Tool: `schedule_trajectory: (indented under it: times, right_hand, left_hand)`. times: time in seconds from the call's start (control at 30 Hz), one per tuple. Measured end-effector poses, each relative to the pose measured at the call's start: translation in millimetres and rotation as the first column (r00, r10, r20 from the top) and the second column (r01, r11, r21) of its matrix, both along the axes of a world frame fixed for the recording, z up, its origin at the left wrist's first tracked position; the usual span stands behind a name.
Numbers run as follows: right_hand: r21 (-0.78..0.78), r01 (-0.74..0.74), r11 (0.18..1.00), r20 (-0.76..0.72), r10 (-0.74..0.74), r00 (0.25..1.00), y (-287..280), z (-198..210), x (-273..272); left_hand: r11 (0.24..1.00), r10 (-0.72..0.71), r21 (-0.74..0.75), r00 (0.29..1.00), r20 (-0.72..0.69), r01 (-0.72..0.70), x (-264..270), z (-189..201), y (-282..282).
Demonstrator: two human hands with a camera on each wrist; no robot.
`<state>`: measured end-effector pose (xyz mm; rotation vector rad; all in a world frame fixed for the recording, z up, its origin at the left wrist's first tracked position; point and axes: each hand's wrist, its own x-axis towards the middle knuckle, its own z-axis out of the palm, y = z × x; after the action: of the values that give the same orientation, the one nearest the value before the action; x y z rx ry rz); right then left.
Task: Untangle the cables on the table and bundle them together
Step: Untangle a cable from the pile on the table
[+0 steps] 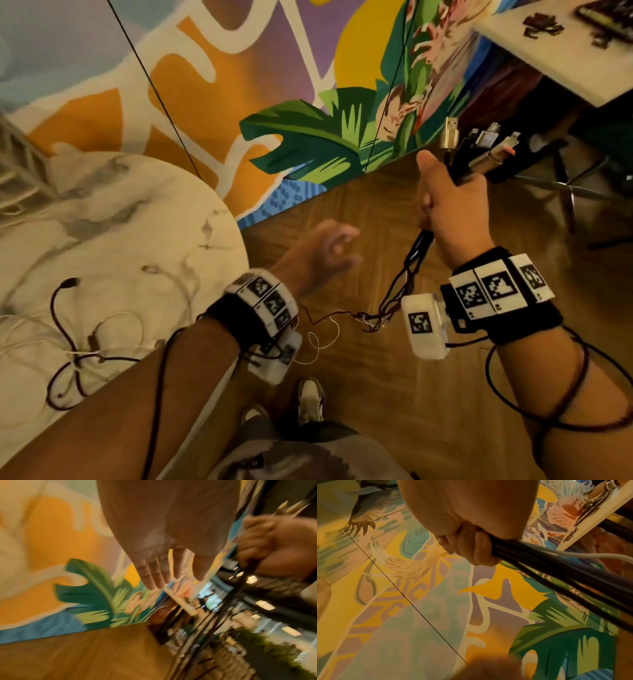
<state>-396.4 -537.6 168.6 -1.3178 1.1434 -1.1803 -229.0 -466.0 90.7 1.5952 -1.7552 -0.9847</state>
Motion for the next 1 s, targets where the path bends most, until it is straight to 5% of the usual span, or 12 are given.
schedule_trajectory:
  times: [0.1, 0.27, 0.37, 0.47, 0.57, 0.63, 0.7, 0.77, 0.83, 0.93, 1.0]
  right_hand:
    - [-0.029, -0.058, 0.998, 0.080, 0.060, 0.995, -1.4, 13.1, 11.0]
    - [-0.169, -0.096, 0.981, 0.132, 0.119, 0.984, -2.2, 46.4, 25.3]
    - [-0.162, -0.134, 0.978, 0.200, 0.166, 0.966, -9.7, 47.5, 26.1]
    - [-0.002, -0.423, 0.906, 0.187, 0.416, 0.890, -8.2, 19.0, 30.7]
    - [0.132, -0.631, 0.764, -0.068, 0.642, 0.764, 8.0, -30.2, 38.4]
    - [0.223, -0.585, 0.780, -0.254, 0.626, 0.737, 12.4, -66.1, 43.9]
    - [0.261, -0.447, 0.856, -0.344, 0.515, 0.786, 9.8, -99.3, 41.9]
    - [0.337, -0.306, 0.890, -0.441, 0.436, 0.784, 1.9, -130.9, 31.6]
    - [0.429, -0.196, 0.881, -0.535, 0.424, 0.731, -5.5, -159.4, 16.0]
    - [0.547, -0.058, 0.835, -0.628, 0.455, 0.631, -8.9, -185.1, 1.5]
    - [0.596, -0.010, 0.803, -0.616, 0.465, 0.636, -14.6, -189.2, 9.9]
  left_hand:
    - [0.981, -0.191, -0.058, 0.961, -0.202, 0.183, -27.9, 50.0, -27.8]
    - [0.979, -0.199, -0.057, 0.879, -0.434, 0.194, -48.8, 92.0, -51.4]
    - [0.983, -0.072, 0.080, 0.755, -0.651, 0.163, -50.7, 104.7, -51.0]
    - [0.987, 0.108, 0.158, 0.680, -0.725, 0.012, -39.8, 112.6, -57.6]
    - [0.984, 0.144, 0.175, 0.678, -0.721, -0.023, -22.6, 122.0, -61.2]
    - [0.997, 0.080, 0.050, 0.868, -0.490, -0.064, -11.0, 128.7, -59.5]
    - [0.988, 0.034, -0.148, 0.999, -0.031, -0.038, 3.0, 139.1, -56.6]
    - [0.960, -0.011, -0.251, 0.916, 0.401, 0.122, 19.3, 152.6, -54.0]
    - [0.917, 0.030, -0.307, 0.723, 0.690, 0.256, 37.5, 169.2, -52.0]
    - [0.876, 0.165, -0.399, 0.610, 0.775, 0.270, 57.6, 185.4, -53.5]
    - [0.874, 0.178, -0.387, 0.545, 0.819, 0.295, 56.8, 188.1, -52.2]
